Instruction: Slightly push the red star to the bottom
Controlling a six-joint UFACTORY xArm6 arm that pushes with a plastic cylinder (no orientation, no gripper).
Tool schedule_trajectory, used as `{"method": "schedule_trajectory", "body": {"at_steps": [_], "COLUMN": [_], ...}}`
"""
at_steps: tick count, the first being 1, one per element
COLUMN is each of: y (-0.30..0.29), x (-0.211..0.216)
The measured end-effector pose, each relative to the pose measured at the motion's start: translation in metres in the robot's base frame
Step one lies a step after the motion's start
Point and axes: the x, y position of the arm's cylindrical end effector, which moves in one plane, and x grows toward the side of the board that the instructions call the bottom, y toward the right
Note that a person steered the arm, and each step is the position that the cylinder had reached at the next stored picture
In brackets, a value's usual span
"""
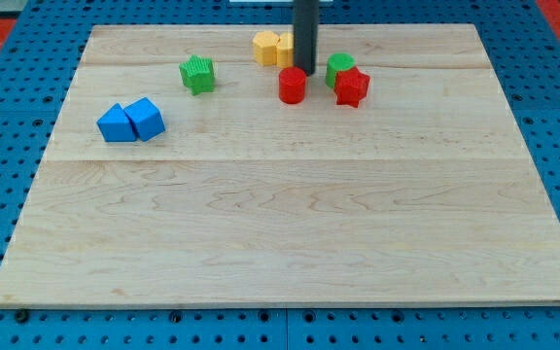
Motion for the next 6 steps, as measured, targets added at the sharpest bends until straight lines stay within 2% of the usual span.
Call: {"method": "schedule_trajectory", "body": {"at_steps": [1,2,3,4,5,6], "y": [0.060,0.070,0.103,0.104,0.088,0.048], "x": [-0.011,-0.026,0.050,0.084,0.021,0.003]}}
